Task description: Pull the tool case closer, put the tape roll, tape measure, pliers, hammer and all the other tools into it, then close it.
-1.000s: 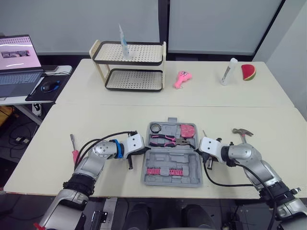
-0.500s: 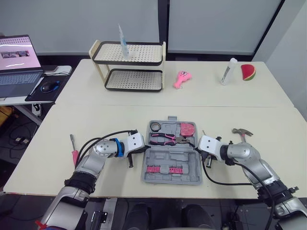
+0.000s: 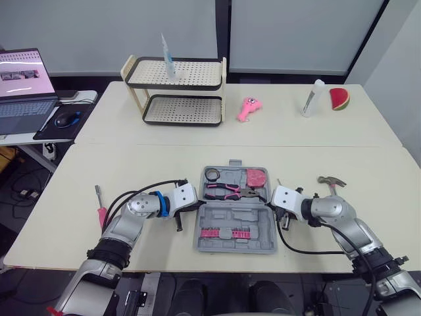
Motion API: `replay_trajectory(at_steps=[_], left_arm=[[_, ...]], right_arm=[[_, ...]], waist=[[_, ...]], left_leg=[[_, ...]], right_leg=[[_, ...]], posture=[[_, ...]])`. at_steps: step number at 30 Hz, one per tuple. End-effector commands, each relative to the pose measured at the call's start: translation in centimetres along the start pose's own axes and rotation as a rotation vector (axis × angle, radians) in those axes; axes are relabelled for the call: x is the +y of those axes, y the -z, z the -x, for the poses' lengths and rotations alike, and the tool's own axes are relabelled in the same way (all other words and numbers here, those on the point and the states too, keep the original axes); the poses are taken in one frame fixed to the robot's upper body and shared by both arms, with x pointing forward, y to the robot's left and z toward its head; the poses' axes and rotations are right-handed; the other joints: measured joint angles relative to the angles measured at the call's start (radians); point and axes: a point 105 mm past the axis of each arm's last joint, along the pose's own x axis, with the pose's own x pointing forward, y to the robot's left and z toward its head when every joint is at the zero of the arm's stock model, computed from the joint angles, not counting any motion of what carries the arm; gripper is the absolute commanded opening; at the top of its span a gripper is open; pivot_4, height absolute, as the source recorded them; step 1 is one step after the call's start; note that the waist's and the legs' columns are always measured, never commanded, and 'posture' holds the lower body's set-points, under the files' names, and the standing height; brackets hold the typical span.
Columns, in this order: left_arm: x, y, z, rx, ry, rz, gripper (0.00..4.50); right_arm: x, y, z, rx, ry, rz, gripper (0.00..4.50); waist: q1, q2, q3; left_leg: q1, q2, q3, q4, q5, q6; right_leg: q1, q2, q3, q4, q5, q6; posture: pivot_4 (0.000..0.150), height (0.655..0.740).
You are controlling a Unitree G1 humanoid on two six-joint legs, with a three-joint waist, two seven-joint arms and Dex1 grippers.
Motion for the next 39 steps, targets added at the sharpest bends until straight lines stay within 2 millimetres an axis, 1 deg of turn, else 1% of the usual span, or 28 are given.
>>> replay_trajectory(at_steps=[1, 4, 8, 10, 13, 16, 18, 20, 21, 23, 24, 26, 27, 29, 30, 32, 34, 36, 39], left_arm=[[-0.6, 0.3, 0.1, 0.012, 0.022, -0.005, 0.01], [-0.1, 0.8, 0.8, 0.031, 0.001, 0.006, 0.01], [0.2, 0.8, 1.6, 0.03, -0.012, 0.004, 0.01], [0.6, 0.7, 2.6, 0.025, -0.028, 0.007, 0.01], [1.3, 0.4, 4.8, 0.009, -0.059, 0.01, 0.01], [2.3, -0.4, 7.8, -0.058, -0.121, 0.082, 0.01], [3.0, -0.8, 9.8, -0.1, -0.187, 0.134, 0.01], [3.9, -0.6, 12.6, -0.122, -0.286, 0.183, 0.01], [4.8, -0.1, 15.4, -0.139, -0.416, 0.255, 0.01], [5.6, 1.0, 19.1, -0.155, -0.59, 0.35, 0.01], [5.5, 1.7, 20.6, -0.157, -0.664, 0.403, 0.01], [5.0, 3.0, 22.3, -0.146, -0.743, 0.472, 0.01], [4.4, 4.3, 23.7, -0.133, -0.803, 0.532, 0.01], [3.2, 6.3, 25.4, -0.117, -0.893, 0.625, 0.39], [2.6, 7.3, 26.2, -0.103, -0.94, 0.663, 0.59], [1.0, 9.0, 27.0, -0.084, -1.0, 0.74, 1.2], [-0.7, 10.5, 27.3, -0.069, -1.038, 0.812, 1.82], [-2.3, 11.5, 27.4, -0.057, -1.064, 0.867, 2.45], [-3.9, 12.5, 27.4, -0.038, -1.088, 0.916, 3.46]], right_arm=[[0.2, -0.4, 0.3, -0.01, -0.007, -0.008, 0.0], [0.0, 0.0, 1.3, -0.004, 0.011, -0.006, 0.0], [-0.1, 0.1, 2.7, -0.011, 0.029, 0.019, 0.0], [-0.3, 0.0, 3.6, -0.025, 0.052, 0.035, 0.0], [-1.0, -0.6, 5.3, -0.074, 0.123, 0.06, 0.0], [-1.7, -0.9, 7.6, -0.107, 0.209, 0.036, 0.0], [-1.9, -0.5, 9.0, -0.101, 0.245, 0.004, 0.0], [-2.6, 0.0, 11.1, -0.105, 0.319, -0.028, 0.0], [-3.3, 0.8, 13.1, -0.104, 0.391, -0.069, 0.0], [-3.9, 1.9, 15.7, -0.1, 0.491, -0.122, 0.0], [-3.8, 2.6, 16.8, -0.087, 0.523, -0.15, 0.0], [-3.2, 3.5, 17.9, -0.078, 0.536, -0.196, 0.0], [-2.7, 4.3, 18.5, -0.065, 0.555, -0.237, 0.0], [-1.7, 5.6, 19.3, -0.048, 0.566, -0.296, 0.51], [-1.2, 6.3, 19.6, -0.042, 0.575, -0.334, 0.64], [-0.2, 7.3, 20.0, -0.029, 0.584, -0.383, 0.96], [1.2, 8.2, 20.1, -0.013, 0.572, -0.431, 1.29], [2.3, 8.6, 20.1, -0.011, 0.552, -0.451, 1.67], [3.5, 9.1, 20.1, -0.014, 0.535, -0.481, 2.35]], waist=[[0.0, 0.0, 0.0], [0.0, 0.0, 0.0], [0.0, 0.0, 0.0], [0.0, 0.0, 0.0], [-0.003, 0.0, 0.0], [-0.002, 0.0, 0.0], [-0.002, 0.0, 0.0], [0.0, 0.0, 0.0], [0.0, 0.0, 0.0], [0.0, 0.0, 0.001], [0.001, 0.0, 0.001], [0.0, 0.0, 0.001], [0.001, 0.0, 0.001], [0.001, 0.0, 0.001], [0.001, 0.0, 0.001], [0.002, 0.0, 0.001], [0.002, 0.0, 0.001], [0.003, 0.0, 0.001], [0.004, -0.001, 0.0]], left_leg=[[0.0, 0.0, 0.0, 0.0, 0.0, 0.0], [-0.001, 0.0, 0.0, 0.0, 0.0, 0.0], [-0.001, 0.0, 0.0, -0.001, 0.0, 0.0], [-0.001, 0.0, 0.0, -0.001, 0.0, 0.0], [-0.002, 0.0, 0.0, -0.001, 0.0, 0.001], [-0.006, 0.001, 0.0, -0.001, 0.0, 0.0], [-0.007, 0.001, 0.0, -0.001, 0.0, 0.0], [-0.007, 0.0, 0.0, -0.001, -0.001, 0.001], [-0.007, 0.0, 0.0, -0.001, -0.002, 0.004], [-0.007, 0.0, 0.0, -0.001, -0.002, 0.004], [-0.007, 0.0, 0.0, -0.001, -0.002, 0.004], [-0.006, 0.0, 0.0, -0.002, -0.002, 0.004], [-0.006, 0.0, 0.0, -0.002, -0.002, 0.004], [-0.004, 0.0, 0.0, -0.002, -0.002, 0.004], [-0.004, 0.0, 0.0, -0.003, -0.003, 0.004], [-0.003, 0.0, 0.0, -0.003, -0.003, 0.004], [-0.003, 0.0, 0.0, -0.003, -0.003, 0.004], [-0.002, 0.0, 0.0, -0.004, -0.003, 0.004], [0.0, 0.0, -0.001, -0.004, -0.003, 0.004]], right_leg=[[0.0, 0.0, 0.0, 0.0, 0.0, 0.0], [-0.001, 0.0, 0.0, 0.0, 0.0, 0.0], [-0.001, 0.0, 0.0, 0.0, 0.0, 0.0], [-0.002, 0.0, 0.0, 0.0, 0.0, 0.0], [-0.004, 0.0, 0.001, 0.0, 0.0, 0.0], [-0.009, 0.0, 0.001, 0.004, 0.0, 0.0], [-0.01, 0.0, 0.001, 0.004, 0.0, 0.0], [-0.009, -0.001, 0.001, 0.003, 0.0, 0.0], [-0.009, -0.001, 0.001, 0.003, 0.0, 0.0], [-0.009, -0.001, 0.001, 0.003, 0.0, 0.0], [-0.009, -0.001, 0.001, 0.002, 0.0, 0.0], [-0.008, -0.001, 0.001, 0.002, 0.0, 0.0], [-0.007, -0.001, 0.001, 0.002, 0.0, 0.0], [-0.005, -0.002, 0.001, 0.0, 0.0, 0.0], [-0.005, -0.003, 0.002, 0.0, 0.0, 0.0], [-0.004, -0.004, 0.002, -0.001, 0.0, 0.0], [-0.002, -0.006, 0.002, -0.002, 0.0, 0.0], [-0.001, -0.006, 0.002, -0.003, 0.0, 0.0], [0.001, -0.007, 0.003, -0.004, 0.0, 0.0]], posture=[[0.15, 0.729], [0.15, 0.729], [0.15, 0.729], [0.15, 0.729], [0.15, 0.729], [0.15, 0.729], [0.15, 0.729], [0.15, 0.729], [0.15, 0.729], [0.15, 0.729], [0.15, 0.729], [0.15, 0.729], [0.15, 0.729], [0.15, 0.729], [0.15, 0.729], [0.15, 0.729], [0.15, 0.729], [0.15, 0.729], [0.15, 0.729]])
